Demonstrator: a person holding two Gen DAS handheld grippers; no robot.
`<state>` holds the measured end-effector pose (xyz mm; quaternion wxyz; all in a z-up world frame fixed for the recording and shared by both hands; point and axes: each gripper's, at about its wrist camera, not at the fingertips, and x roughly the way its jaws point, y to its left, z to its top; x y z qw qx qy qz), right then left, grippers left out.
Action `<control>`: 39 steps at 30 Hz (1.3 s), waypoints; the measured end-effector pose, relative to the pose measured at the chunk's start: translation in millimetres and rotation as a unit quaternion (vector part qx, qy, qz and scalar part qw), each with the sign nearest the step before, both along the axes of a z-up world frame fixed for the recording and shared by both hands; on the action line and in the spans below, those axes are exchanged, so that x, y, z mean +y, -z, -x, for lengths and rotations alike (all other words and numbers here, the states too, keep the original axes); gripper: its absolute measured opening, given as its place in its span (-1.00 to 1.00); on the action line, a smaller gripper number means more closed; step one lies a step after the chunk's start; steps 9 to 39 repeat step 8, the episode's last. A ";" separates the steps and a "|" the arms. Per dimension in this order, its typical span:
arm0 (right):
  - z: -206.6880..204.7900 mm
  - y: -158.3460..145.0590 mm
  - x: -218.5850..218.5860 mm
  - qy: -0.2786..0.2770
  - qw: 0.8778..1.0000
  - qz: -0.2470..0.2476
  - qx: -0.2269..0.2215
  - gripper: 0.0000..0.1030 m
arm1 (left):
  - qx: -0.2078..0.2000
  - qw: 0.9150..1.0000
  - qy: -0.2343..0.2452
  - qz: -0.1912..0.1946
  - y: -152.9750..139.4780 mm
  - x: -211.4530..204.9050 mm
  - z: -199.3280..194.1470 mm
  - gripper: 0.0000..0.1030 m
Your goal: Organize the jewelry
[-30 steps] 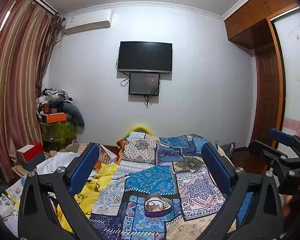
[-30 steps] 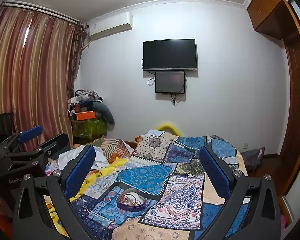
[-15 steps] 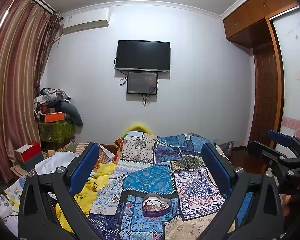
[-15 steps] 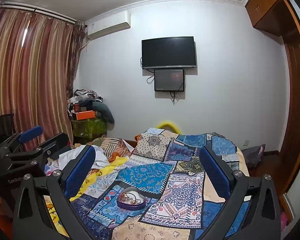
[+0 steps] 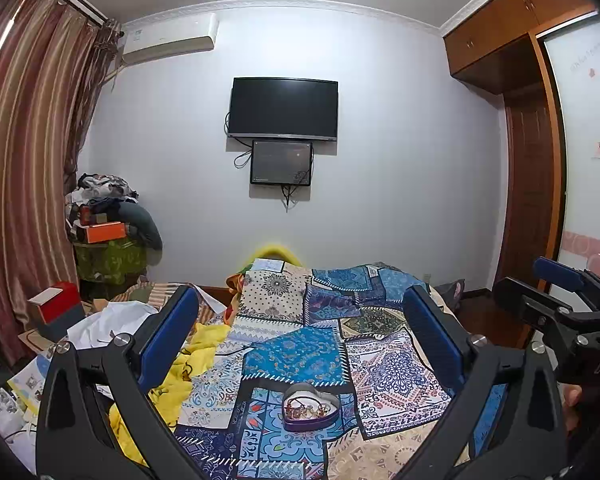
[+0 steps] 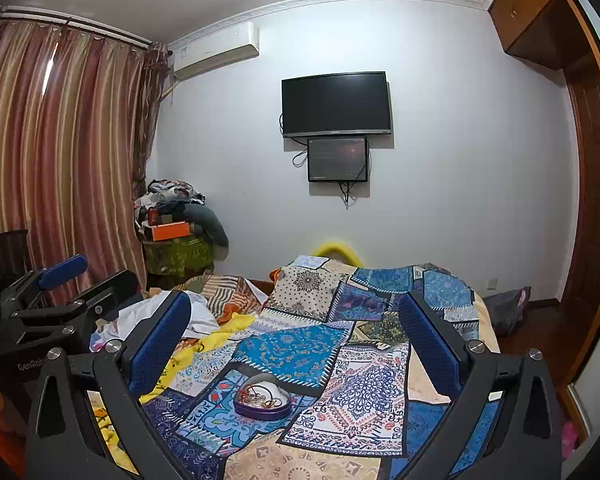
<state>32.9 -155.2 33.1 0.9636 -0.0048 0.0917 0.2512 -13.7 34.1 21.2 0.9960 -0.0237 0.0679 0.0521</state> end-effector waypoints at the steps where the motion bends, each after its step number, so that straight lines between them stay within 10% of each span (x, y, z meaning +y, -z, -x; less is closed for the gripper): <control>1: -0.4 0.0 0.2 0.000 1.000 0.000 0.000 1.00 | 0.000 1.000 0.001 0.000 -0.1 0.2 0.1 0.99; 39: -1.8 1.2 2.3 0.001 1.000 0.001 0.005 1.00 | 0.005 1.000 0.009 -0.007 2.8 -1.4 -0.1 0.99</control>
